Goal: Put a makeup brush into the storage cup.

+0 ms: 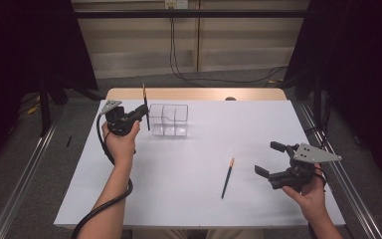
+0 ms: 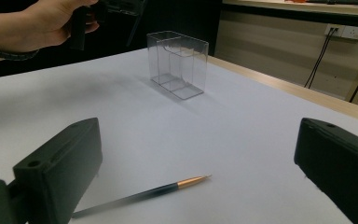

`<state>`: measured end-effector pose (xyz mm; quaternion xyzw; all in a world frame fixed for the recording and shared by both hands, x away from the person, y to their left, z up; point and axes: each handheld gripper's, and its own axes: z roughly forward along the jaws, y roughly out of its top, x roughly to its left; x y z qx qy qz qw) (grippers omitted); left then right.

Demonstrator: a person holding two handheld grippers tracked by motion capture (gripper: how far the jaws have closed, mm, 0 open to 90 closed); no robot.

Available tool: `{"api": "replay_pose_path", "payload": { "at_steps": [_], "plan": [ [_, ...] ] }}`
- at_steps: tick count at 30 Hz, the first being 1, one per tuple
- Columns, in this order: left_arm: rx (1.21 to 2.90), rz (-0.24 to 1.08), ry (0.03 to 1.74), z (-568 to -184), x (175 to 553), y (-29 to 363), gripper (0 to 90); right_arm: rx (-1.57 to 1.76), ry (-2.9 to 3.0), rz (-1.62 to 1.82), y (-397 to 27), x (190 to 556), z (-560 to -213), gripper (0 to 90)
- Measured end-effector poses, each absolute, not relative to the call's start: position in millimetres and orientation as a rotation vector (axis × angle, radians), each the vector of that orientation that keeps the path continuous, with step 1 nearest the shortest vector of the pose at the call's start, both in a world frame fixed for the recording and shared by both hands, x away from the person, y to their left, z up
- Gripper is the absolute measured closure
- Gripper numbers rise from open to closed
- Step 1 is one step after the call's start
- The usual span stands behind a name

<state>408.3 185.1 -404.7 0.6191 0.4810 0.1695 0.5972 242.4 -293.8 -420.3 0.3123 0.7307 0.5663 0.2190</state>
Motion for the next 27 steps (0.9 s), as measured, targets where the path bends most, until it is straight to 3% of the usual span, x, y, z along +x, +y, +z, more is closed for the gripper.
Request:
{"api": "replay_pose_path", "payload": {
  "at_steps": [27],
  "plan": [
    [1.433,0.339,1.021,-393,412,147,83.9,0.866,2.023,1.571,-295,243,-420,0.4]
  ]
}}
